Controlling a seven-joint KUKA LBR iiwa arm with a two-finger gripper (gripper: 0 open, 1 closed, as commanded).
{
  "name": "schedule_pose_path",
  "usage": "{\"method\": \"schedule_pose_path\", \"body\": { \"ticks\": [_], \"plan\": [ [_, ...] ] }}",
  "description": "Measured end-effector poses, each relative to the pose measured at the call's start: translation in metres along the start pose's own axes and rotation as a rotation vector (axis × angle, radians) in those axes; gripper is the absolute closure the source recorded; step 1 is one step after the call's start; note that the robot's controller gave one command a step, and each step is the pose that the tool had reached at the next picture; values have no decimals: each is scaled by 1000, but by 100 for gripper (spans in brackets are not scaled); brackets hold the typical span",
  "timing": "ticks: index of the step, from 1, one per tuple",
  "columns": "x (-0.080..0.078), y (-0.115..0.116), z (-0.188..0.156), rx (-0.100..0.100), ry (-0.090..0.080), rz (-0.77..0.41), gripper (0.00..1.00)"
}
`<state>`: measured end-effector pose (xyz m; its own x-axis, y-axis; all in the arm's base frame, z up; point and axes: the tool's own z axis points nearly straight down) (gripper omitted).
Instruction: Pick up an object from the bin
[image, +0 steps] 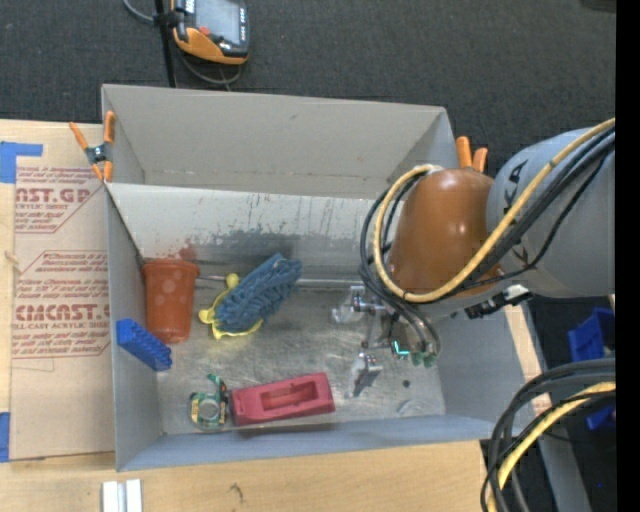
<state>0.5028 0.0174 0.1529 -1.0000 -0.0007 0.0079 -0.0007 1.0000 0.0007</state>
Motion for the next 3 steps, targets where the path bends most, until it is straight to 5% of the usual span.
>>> {"method": "schedule_pose_path", "body": {
  "ticks": [2, 3],
  "plan": [
    [0, 8, 22, 1, -15, -67, 0],
    [5, 25, 52, 1, -6, -284, 0]
  ]
}}
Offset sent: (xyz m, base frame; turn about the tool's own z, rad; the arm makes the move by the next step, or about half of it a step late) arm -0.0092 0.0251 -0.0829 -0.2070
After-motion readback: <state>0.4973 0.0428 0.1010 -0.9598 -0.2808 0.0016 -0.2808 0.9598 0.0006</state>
